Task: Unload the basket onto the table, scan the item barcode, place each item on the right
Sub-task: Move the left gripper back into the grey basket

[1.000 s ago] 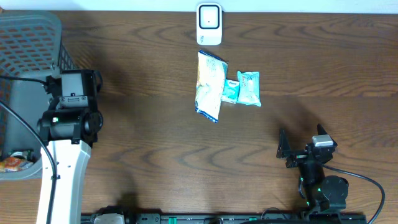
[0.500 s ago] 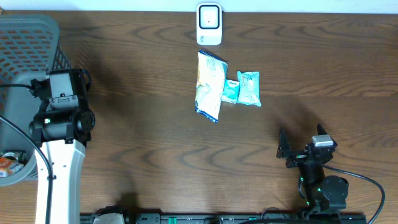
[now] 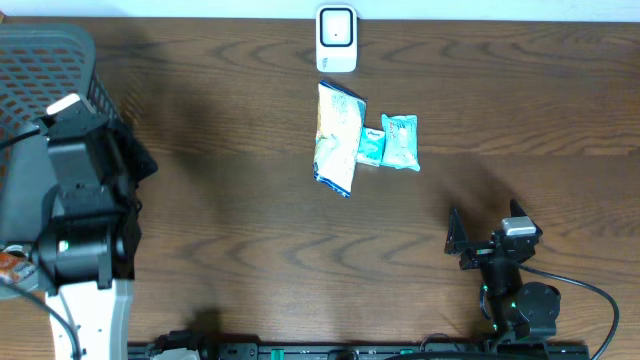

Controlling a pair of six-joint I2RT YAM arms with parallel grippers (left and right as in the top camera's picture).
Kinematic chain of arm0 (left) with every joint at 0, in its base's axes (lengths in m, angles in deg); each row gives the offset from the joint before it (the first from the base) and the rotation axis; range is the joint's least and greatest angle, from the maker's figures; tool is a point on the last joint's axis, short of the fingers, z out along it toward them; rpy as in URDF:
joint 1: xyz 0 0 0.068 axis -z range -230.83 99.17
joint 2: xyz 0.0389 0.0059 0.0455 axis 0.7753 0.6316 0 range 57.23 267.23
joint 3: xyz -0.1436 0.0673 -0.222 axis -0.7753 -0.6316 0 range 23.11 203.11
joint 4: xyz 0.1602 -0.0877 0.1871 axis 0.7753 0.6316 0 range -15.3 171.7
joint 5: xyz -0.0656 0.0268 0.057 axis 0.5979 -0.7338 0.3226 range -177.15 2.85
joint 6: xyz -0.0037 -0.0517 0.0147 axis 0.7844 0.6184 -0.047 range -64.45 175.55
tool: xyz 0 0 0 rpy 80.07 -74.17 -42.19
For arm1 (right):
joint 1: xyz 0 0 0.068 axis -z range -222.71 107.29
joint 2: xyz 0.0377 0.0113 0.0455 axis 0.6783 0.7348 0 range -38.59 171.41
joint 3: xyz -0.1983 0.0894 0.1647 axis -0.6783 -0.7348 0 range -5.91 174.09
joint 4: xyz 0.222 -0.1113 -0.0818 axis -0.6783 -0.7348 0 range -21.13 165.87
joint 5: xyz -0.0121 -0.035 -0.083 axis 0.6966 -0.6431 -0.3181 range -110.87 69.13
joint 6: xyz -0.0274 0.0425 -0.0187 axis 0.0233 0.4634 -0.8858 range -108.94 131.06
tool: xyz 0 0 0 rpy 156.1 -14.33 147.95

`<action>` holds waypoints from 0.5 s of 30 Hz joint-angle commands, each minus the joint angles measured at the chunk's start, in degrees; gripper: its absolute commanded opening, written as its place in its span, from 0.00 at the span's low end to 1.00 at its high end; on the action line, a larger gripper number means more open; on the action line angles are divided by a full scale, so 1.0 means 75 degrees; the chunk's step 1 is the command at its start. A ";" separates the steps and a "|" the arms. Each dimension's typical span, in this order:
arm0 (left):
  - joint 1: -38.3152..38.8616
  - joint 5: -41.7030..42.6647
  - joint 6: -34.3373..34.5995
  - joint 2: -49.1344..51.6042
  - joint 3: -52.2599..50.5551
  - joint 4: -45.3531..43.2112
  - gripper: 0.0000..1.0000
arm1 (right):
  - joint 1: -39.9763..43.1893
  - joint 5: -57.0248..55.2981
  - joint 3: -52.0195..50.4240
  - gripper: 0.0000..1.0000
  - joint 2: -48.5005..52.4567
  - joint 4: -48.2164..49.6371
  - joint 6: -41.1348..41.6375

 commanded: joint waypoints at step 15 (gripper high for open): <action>-0.0111 -0.1912 0.0335 -0.0615 0.0431 -0.2142 0.85 | -0.0061 0.0047 -0.0009 0.99 -0.0032 -0.0029 0.0047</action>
